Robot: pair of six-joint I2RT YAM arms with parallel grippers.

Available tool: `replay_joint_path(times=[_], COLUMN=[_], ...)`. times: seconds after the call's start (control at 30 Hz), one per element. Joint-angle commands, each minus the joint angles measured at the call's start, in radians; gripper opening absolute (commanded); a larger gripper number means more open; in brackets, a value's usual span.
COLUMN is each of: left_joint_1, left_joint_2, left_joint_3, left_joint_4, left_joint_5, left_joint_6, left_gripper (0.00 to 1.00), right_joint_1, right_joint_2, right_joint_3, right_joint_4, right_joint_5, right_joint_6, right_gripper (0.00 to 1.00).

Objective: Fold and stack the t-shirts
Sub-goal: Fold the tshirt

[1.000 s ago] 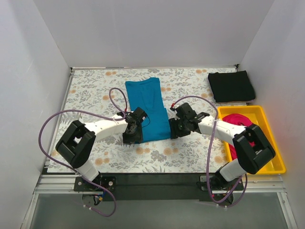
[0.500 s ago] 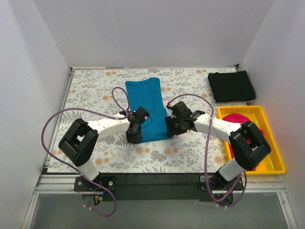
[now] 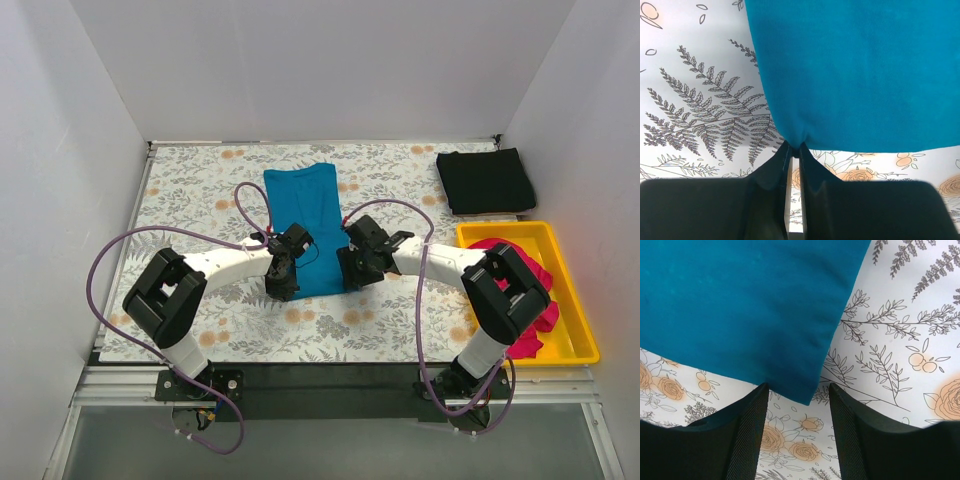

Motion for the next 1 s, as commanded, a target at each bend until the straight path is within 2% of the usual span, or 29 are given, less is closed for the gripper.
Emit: replay_joint_path(times=[0.0,0.23,0.43,0.5,0.53,0.63,0.7,0.8,0.87,0.97], left_joint_1=[-0.004,-0.004,-0.004,-0.004,-0.004,-0.004,-0.004,-0.008,-0.019,-0.059], left_joint_2=[0.016,-0.024,-0.031,-0.033,-0.031,-0.033,-0.037,-0.091,-0.167,-0.255], left_joint_3=[-0.015,-0.011,-0.011,-0.013,-0.013,-0.018,-0.019,-0.044,-0.080,-0.128], left_joint_4=[-0.002,-0.038,-0.044,-0.045,-0.047,-0.050,-0.064,-0.094,-0.128,-0.197], left_joint_5=[0.018,0.039,0.053,0.055,0.056,0.061,0.076,0.116,0.143,0.225], left_joint_6=[0.005,-0.009,-0.009,-0.006,-0.006,-0.008,-0.006,-0.003,-0.015,-0.037], left_gripper=[0.00,0.00,0.00,0.00,0.00,0.00,0.00,0.00,0.00,0.00], right_joint_1=[0.031,0.063,0.080,0.085,0.085,0.085,0.085,0.086,0.091,0.106], right_joint_2=[0.054,0.106,0.141,0.149,0.153,0.163,0.163,0.134,0.103,0.016], right_joint_3=[0.010,0.010,-0.012,-0.015,-0.019,-0.021,-0.027,-0.045,-0.059,-0.093], right_joint_4=[-0.035,-0.158,-0.197,-0.204,-0.207,-0.216,-0.234,-0.274,-0.309,-0.388], right_joint_5=[0.066,0.161,0.151,0.146,0.136,0.119,0.108,0.041,-0.030,-0.084], right_joint_6=[0.025,0.021,0.025,0.025,0.023,0.014,0.005,-0.014,-0.018,-0.021], right_gripper=[0.58,0.54,0.48,0.43,0.36,0.25,0.21,0.08,0.03,0.01])
